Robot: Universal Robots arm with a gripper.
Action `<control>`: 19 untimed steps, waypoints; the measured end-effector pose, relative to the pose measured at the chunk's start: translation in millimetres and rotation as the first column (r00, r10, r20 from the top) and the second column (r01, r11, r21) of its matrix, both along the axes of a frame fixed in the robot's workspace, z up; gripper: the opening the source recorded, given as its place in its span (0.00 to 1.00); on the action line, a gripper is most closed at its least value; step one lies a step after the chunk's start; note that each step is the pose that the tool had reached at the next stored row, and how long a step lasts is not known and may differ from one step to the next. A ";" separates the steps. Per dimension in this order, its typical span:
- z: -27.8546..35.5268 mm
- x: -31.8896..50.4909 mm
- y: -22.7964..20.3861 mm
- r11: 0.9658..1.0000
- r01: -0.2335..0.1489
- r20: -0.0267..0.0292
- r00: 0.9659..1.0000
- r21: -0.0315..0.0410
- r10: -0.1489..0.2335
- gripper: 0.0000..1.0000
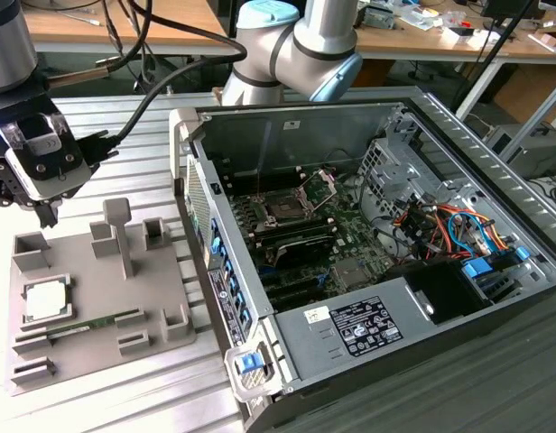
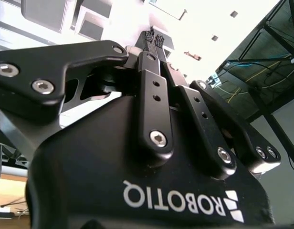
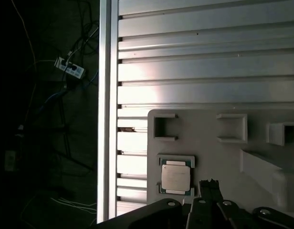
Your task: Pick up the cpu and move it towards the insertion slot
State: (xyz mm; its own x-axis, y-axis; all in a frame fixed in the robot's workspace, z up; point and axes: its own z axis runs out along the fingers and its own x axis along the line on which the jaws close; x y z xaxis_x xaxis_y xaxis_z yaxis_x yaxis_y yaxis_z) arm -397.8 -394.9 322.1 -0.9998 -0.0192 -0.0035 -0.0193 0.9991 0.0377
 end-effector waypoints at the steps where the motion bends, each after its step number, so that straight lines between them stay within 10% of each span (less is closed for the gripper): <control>1: -0.4 -0.2 -0.5 1.000 0.000 0.000 1.000 0.000 0.000 0.11; 19: -12.0 -3.7 -13.4 1.000 0.000 0.000 1.000 0.000 0.000 0.11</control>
State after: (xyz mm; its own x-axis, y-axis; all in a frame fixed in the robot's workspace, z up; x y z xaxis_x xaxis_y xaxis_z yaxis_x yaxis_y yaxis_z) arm -401.4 -408.4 310.1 -0.9998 -0.0191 -0.0035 -0.0192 0.9991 0.0379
